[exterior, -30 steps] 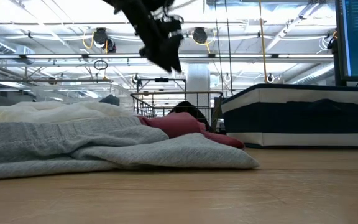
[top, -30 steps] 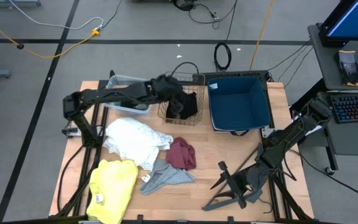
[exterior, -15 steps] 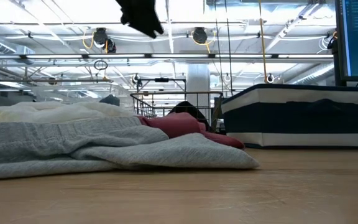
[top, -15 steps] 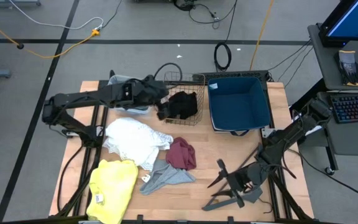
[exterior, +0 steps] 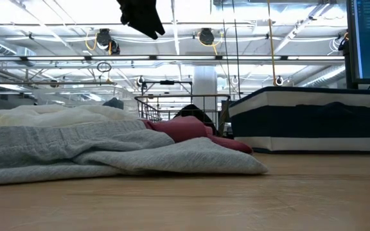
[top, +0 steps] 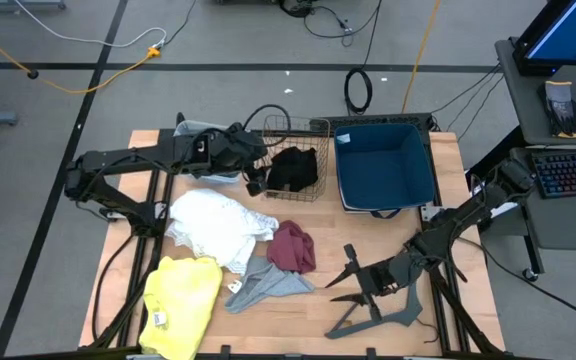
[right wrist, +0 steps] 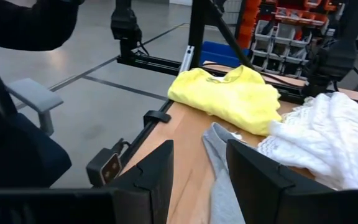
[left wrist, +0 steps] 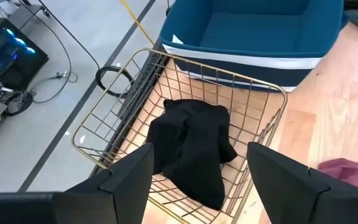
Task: Pick & Place Cloths
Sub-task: Put the pink underwear into the wire basket
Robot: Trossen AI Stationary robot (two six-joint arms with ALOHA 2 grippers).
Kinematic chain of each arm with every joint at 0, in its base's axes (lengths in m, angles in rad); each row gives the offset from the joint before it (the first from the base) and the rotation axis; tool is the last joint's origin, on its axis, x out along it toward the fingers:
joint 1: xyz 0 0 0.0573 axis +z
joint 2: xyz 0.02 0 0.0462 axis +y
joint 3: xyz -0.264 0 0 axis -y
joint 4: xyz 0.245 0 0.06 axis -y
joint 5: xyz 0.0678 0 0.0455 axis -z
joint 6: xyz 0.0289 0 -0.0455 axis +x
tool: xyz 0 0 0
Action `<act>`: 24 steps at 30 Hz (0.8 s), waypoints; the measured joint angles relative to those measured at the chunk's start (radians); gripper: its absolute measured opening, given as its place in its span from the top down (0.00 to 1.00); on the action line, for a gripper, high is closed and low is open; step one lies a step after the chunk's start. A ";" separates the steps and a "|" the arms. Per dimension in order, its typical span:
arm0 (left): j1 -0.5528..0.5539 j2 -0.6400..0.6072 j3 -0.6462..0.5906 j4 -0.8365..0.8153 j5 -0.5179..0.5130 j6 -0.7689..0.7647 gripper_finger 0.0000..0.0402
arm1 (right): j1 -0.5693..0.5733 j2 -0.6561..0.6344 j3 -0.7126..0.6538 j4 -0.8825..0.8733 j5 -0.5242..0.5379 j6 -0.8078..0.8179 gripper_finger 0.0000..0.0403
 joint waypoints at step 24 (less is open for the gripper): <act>-0.161 -0.117 -0.341 0.297 0.002 -0.023 0.36 | -0.038 0.082 0.000 -0.009 0.016 -0.023 0.65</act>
